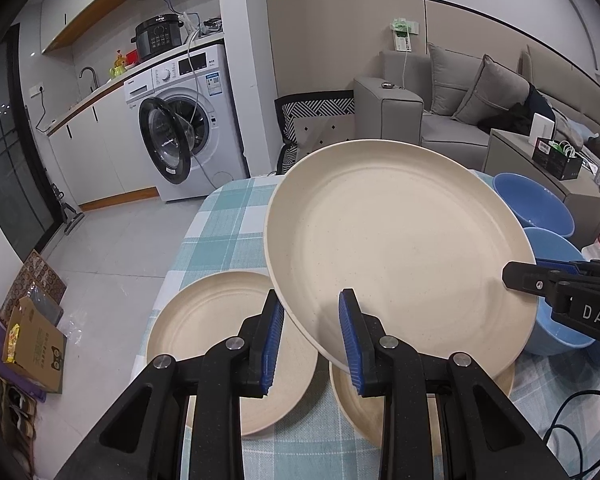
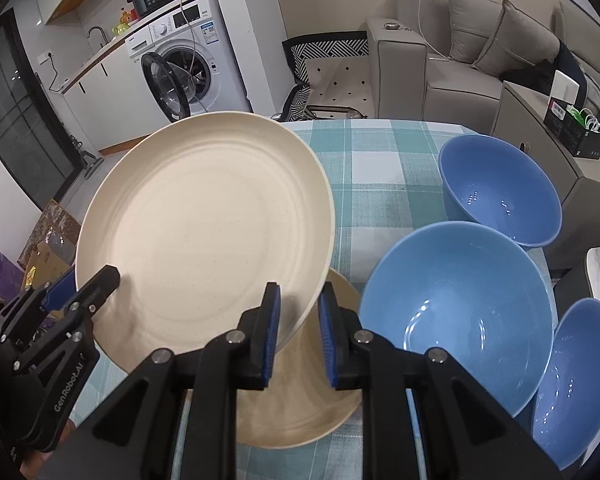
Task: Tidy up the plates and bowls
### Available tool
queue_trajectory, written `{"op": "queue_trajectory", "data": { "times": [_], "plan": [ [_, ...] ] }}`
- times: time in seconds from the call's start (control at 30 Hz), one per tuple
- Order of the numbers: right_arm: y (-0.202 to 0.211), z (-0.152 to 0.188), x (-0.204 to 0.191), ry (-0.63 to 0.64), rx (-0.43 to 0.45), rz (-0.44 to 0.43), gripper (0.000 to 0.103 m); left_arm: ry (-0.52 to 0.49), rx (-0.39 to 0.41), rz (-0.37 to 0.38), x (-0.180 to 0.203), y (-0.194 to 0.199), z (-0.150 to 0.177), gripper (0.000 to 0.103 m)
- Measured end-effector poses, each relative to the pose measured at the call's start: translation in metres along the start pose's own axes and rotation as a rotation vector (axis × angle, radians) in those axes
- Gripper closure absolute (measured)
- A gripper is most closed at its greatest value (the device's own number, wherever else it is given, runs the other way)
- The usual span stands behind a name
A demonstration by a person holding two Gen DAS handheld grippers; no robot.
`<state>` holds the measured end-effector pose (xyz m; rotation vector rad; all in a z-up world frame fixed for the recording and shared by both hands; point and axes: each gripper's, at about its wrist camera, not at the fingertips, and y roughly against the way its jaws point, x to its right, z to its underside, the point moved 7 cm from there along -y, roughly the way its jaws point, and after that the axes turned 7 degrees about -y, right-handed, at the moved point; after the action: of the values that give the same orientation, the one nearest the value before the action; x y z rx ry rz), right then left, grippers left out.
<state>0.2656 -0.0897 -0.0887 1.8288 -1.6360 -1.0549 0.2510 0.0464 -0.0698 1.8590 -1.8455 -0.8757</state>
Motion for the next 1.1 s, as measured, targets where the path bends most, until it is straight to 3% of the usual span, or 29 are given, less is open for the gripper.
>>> {"op": "queue_trajectory", "data": {
  "times": [1.1],
  "plan": [
    [0.01,0.05,0.016,0.002,-0.014,0.007,0.084,0.018,-0.004,0.038,0.015,0.011,0.045,0.075]
  ]
}}
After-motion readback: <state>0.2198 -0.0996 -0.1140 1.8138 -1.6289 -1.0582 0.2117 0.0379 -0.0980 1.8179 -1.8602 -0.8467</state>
